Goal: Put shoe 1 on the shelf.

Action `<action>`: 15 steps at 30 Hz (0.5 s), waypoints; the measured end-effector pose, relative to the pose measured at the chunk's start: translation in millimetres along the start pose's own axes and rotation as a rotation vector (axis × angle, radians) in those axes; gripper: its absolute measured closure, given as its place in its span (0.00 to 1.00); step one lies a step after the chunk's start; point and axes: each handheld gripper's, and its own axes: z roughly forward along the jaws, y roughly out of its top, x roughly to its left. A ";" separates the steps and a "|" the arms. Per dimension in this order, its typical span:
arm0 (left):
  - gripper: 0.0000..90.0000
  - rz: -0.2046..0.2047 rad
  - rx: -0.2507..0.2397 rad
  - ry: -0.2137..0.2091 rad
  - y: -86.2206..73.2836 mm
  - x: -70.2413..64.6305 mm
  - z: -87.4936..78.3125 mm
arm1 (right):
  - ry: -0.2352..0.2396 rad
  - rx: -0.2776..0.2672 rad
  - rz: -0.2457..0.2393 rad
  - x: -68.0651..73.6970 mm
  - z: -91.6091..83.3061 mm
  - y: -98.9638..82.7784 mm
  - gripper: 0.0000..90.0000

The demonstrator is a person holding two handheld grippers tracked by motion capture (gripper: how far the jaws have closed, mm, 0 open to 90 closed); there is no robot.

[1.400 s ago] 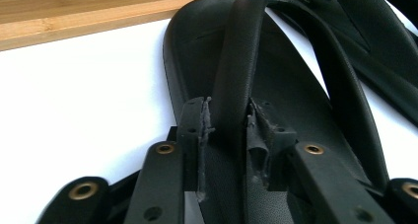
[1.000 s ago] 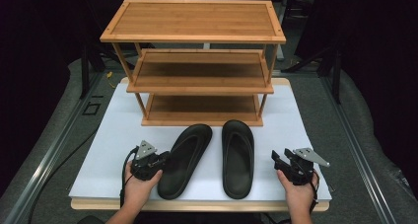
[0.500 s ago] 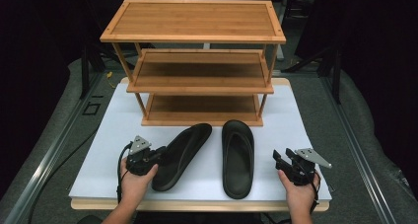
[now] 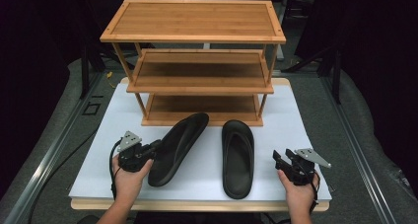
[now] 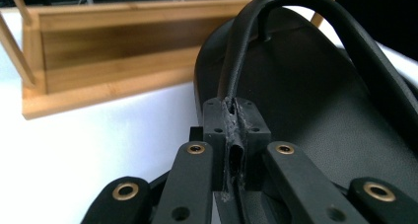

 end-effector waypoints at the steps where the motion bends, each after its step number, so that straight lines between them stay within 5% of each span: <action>1: 0.94 -0.001 -0.008 0.000 1.8 0.6 -2.2 | 0.001 0.008 0.001 -0.4 0.1 0.0 0.54; 15: 0.94 0.004 -0.118 -0.004 39.5 5.0 -34.7 | 0.004 -0.002 0.018 -1.0 1.1 -1.2 0.54</action>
